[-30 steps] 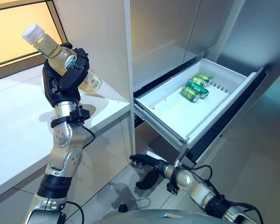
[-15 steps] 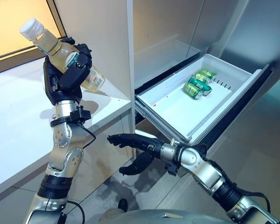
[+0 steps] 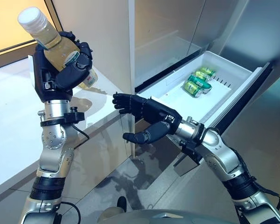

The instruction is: Put drinks into fridge and close the fridge

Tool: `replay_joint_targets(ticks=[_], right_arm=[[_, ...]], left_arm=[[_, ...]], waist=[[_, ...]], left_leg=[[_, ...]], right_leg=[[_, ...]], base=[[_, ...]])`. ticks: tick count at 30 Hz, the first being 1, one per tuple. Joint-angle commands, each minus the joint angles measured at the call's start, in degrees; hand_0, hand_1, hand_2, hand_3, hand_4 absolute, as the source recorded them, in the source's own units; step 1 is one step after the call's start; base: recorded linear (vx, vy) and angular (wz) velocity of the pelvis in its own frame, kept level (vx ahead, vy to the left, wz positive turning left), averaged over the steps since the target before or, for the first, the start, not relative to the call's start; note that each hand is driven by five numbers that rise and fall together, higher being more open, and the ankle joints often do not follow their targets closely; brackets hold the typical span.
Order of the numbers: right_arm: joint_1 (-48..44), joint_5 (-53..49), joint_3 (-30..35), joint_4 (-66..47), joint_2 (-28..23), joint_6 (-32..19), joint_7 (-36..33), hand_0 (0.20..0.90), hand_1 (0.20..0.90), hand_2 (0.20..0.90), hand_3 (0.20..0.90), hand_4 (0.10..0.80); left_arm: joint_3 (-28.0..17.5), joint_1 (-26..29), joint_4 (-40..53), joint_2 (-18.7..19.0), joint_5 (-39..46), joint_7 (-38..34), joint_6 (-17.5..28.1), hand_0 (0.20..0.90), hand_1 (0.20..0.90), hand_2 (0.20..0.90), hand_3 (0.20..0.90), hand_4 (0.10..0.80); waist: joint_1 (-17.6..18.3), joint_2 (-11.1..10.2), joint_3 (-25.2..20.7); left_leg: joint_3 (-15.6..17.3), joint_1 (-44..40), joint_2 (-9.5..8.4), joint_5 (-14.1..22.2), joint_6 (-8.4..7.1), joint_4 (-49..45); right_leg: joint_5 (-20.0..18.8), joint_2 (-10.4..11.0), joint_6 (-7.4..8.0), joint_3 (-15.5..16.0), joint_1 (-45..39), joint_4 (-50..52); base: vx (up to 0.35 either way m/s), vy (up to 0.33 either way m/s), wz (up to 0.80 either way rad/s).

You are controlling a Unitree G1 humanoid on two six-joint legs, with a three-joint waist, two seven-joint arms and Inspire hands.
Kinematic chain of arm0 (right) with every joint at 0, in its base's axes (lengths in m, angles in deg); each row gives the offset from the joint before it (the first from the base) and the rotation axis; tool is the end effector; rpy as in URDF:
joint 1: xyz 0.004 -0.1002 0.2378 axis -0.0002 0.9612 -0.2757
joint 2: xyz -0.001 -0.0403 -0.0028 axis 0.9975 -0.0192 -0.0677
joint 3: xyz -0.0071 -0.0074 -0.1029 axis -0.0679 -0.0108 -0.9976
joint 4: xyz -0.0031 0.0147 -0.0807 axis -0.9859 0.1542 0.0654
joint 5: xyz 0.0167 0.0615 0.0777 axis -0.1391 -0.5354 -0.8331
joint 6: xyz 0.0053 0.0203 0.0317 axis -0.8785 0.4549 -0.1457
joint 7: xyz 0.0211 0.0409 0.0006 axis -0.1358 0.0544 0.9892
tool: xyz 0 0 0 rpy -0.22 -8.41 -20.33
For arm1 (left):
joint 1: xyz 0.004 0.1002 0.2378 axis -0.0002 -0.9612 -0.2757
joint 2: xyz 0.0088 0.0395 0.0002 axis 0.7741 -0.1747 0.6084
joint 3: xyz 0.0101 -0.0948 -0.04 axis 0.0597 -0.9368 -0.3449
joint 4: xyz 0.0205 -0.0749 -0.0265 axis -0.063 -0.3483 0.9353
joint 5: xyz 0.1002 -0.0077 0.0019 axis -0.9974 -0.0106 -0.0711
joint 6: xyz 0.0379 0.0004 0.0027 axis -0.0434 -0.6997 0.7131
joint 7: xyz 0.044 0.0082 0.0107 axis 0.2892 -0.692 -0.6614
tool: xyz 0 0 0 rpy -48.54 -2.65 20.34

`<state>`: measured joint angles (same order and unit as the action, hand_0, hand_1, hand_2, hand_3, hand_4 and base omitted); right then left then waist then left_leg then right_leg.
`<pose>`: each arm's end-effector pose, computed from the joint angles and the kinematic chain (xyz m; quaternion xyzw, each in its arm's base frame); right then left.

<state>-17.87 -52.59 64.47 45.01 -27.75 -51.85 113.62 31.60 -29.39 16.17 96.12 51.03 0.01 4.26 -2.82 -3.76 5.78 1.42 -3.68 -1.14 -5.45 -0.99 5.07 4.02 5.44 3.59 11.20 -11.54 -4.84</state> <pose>0.2296 -0.1532 0.1204 -0.0198 -0.0911 0.4716 0.8769 0.2153 0.2178 0.1613 -0.0451 -0.3569 0.0661 0.9307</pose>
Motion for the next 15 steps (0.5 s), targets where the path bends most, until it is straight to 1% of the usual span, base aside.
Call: replay_joint_targets(ticks=[1, 8, 10, 15], right_arm=[[-3.0, -3.4, 4.0, -6.2, 1.4, -5.2, -1.5, 0.9, 0.9, 0.9, 0.9, 0.8], [-5.9, -2.3, 2.9, -4.5, 0.6, -4.0, -4.2, 0.9, 0.9, 0.9, 0.9, 0.8], [-7.6, -2.6, 2.3, -3.8, 0.2, -3.7, -4.5, 0.9, 0.9, 0.9, 0.9, 0.8], [-10.8, -2.6, 0.2, -3.0, 0.4, -2.2, -6.5, 0.9, 0.9, 0.9, 0.9, 0.8]], left_arm=[[-2.9, 4.8, 3.8, 4.9, -1.7, 4.1, 8.4, 0.3, 0.3, 0.3, 0.2, 0.1], [-0.9, 4.7, 4.0, 5.3, -1.5, 7.3, 5.8, 0.3, 0.3, 0.3, 0.2, 0.1], [-0.3, 4.9, 3.9, 5.6, 0.4, 9.2, 5.2, 0.3, 0.3, 0.3, 0.2, 0.1], [1.1, 4.8, 4.1, 5.0, 3.6, 12.3, 3.4, 0.3, 0.3, 0.3, 0.2, 0.1]], waist=[[0.8, 1.8, -7.4], [0.4, 1.6, -7.0], [0.1, 1.6, -6.9], [-0.5, 1.5, -6.7]], left_leg=[[-2.8, -2.5, -1.43, 7.5, 1.07, -0.1], [-2.8, -2.5, -1.42, 7.5, 1.05, -0.1], [-2.9, -2.5, -1.42, 7.5, 1.07, -0.1], [-3.2, -2.6, -1.44, 7.5, 1.07, -0.1]], right_leg=[[-3.6, -3.1, 0.62, -3.3, 5.0, 0.5], [-3.7, -3.1, 0.56, -3.1, 4.9, 0.4], [-3.7, -3.1, 0.52, -3.0, 4.8, 0.4], [-3.7, -3.0, 0.45, -2.8, 4.6, 0.4]], base=[[0.0, 0.0, 0.0], [0.0, 0.0, 0.0], [0.0, 0.0, 0.0], [0.0, 0.0, 0.0]])
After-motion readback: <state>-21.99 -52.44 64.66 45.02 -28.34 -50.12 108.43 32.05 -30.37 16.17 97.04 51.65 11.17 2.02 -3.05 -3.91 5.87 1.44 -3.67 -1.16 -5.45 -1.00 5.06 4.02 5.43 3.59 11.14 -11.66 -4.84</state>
